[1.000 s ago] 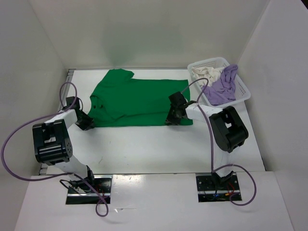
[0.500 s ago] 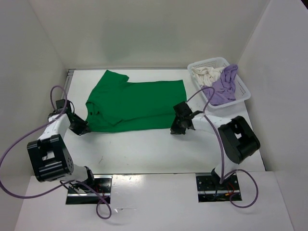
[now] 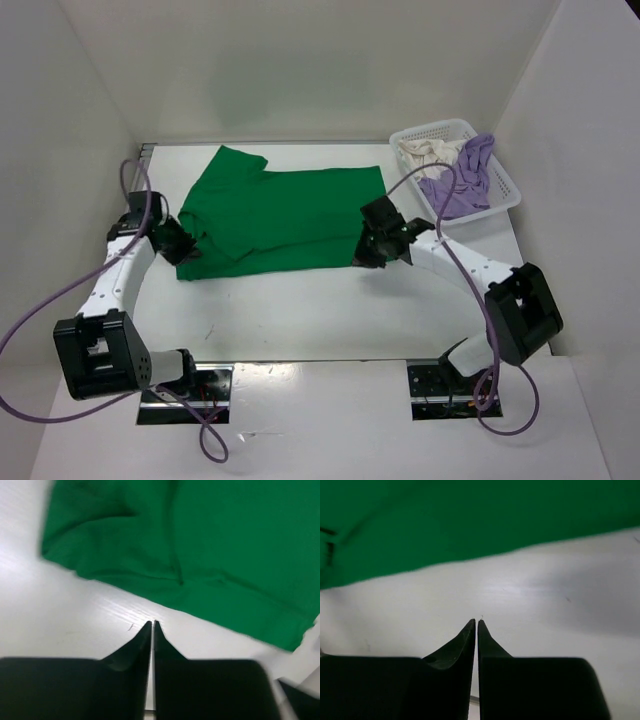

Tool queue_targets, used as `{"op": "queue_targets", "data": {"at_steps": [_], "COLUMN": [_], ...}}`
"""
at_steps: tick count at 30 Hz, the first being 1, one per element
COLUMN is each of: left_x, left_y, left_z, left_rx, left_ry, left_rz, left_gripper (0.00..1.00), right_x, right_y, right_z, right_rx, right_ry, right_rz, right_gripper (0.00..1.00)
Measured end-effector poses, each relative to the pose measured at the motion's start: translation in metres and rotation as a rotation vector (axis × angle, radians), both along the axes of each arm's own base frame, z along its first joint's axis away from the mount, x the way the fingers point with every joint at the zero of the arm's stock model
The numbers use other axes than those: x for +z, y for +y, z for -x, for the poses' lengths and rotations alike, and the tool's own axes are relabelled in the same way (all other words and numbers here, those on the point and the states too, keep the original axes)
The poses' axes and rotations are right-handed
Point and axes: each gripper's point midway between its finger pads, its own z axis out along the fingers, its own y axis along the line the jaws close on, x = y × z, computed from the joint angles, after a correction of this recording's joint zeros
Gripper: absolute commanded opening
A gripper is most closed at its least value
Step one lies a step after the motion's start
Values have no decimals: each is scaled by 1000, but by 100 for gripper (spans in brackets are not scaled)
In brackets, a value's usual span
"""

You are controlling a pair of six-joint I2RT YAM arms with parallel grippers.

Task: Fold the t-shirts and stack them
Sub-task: Fold the flattened tshirt in 1/3 of the way

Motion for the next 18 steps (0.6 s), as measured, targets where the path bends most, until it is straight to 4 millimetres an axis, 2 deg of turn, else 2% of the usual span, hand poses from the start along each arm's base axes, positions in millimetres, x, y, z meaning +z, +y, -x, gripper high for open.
{"op": "queue_targets", "data": {"at_steps": [1,3,4,6,7,8,9,13,18], "left_x": [3,4,1,-6,-13,-20,-27,-44,-53], "left_y": [-12,-41,-55,-84,-93,-95,-96,-96,-95], "left_z": [-8,-20,-24,-32,-34,-37,-38,-48,-56], "left_rx": [-32,-95,-130,-180,-181,-168,-150,-92,-52], "left_ry": [-32,-72,-79,-87,-79,-67,-55,-26,-24], "left_rz": [9,30,43,96,124,142,156,187,193], "left_gripper": [0,0,5,27,35,44,46,43,37], "right_x": [10,26,30,33,32,30,28,23,20], "right_y": [6,19,24,30,31,31,32,33,34], "right_z": [-11,-33,-40,-50,-52,-53,-52,-51,-49], "right_rx": [11,28,34,50,55,59,64,79,85], "right_ry": [-27,-76,-93,-115,-115,-112,-107,-92,-89], "right_rz": [-9,-26,-32,-35,-31,-26,-23,-20,-29], "right_gripper": [0,0,0,0,0,0,0,0,1]}}
